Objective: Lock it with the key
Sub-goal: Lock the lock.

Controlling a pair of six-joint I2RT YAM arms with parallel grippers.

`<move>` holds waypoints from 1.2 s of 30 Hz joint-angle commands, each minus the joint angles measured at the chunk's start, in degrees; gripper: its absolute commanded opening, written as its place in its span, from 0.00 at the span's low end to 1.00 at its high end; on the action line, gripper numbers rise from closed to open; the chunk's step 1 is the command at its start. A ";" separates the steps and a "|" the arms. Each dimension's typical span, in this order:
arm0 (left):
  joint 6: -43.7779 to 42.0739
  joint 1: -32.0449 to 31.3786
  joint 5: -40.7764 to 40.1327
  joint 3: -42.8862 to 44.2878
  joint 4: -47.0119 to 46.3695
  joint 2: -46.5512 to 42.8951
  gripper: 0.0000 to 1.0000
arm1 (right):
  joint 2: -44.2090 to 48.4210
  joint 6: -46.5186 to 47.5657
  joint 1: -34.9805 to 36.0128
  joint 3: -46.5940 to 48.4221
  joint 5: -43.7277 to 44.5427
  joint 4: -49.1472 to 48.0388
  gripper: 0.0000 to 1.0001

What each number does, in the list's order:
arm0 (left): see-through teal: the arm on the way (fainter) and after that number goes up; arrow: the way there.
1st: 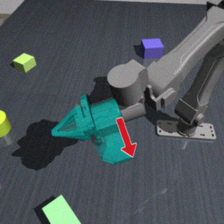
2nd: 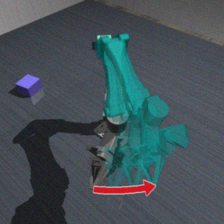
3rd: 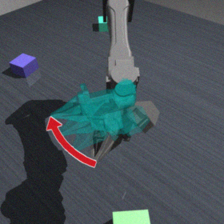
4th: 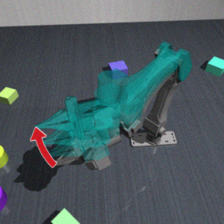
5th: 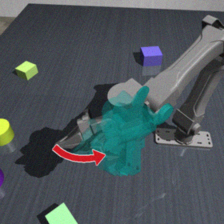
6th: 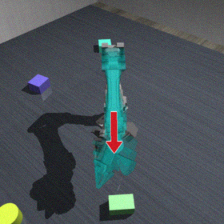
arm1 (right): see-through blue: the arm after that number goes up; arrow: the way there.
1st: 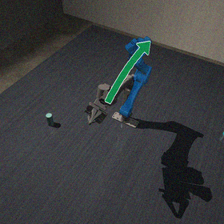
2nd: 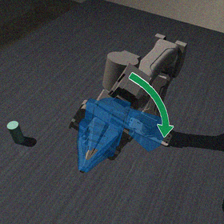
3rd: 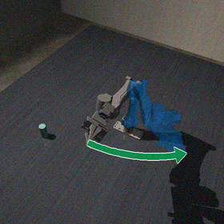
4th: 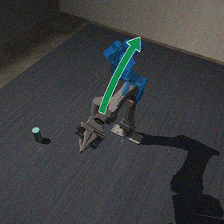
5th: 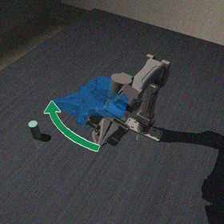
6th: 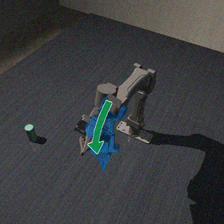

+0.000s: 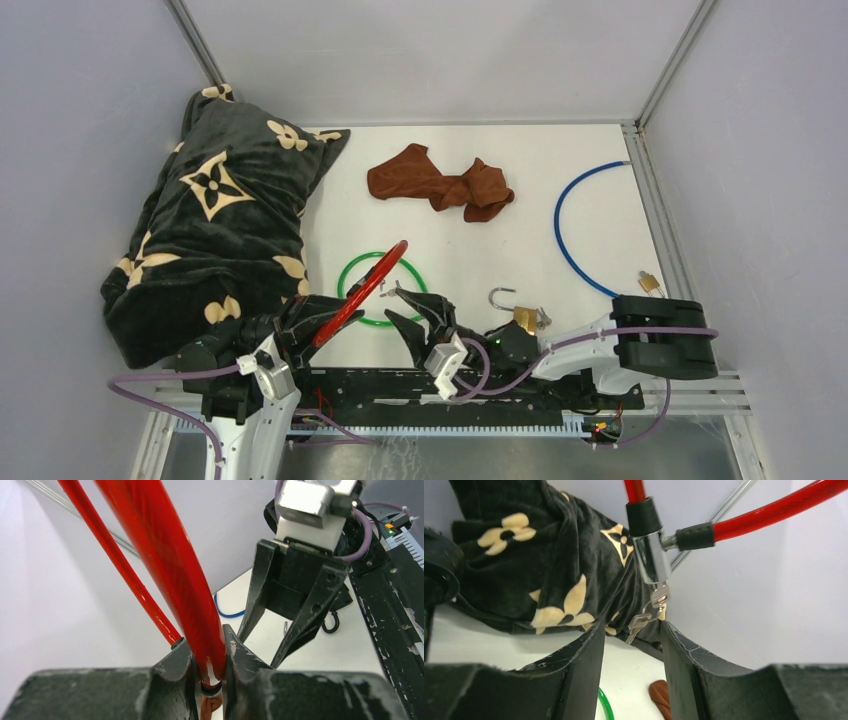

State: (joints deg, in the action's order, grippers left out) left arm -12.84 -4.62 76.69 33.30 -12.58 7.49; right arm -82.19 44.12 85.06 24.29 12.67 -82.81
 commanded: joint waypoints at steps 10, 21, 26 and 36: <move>3.05 0.11 -2.68 -0.55 -5.32 -0.23 0.02 | -8.84 11.25 0.09 8.36 5.25 -18.62 0.49; 3.78 0.15 -2.86 -0.75 -5.88 -0.54 0.02 | -10.89 10.07 -1.60 11.55 5.72 -17.18 0.36; 4.50 0.14 -2.94 -1.03 -6.77 -0.63 0.02 | -11.11 9.44 -2.47 11.59 6.51 -17.18 0.33; 4.67 0.10 -3.03 -1.30 -7.28 -0.63 0.02 | -9.38 8.83 -2.97 11.30 4.20 -13.58 0.20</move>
State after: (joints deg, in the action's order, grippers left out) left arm -10.28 -4.62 76.34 31.73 -16.67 7.44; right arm -92.86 53.84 82.32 33.98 17.96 -86.11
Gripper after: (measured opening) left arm 0.204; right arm 0.205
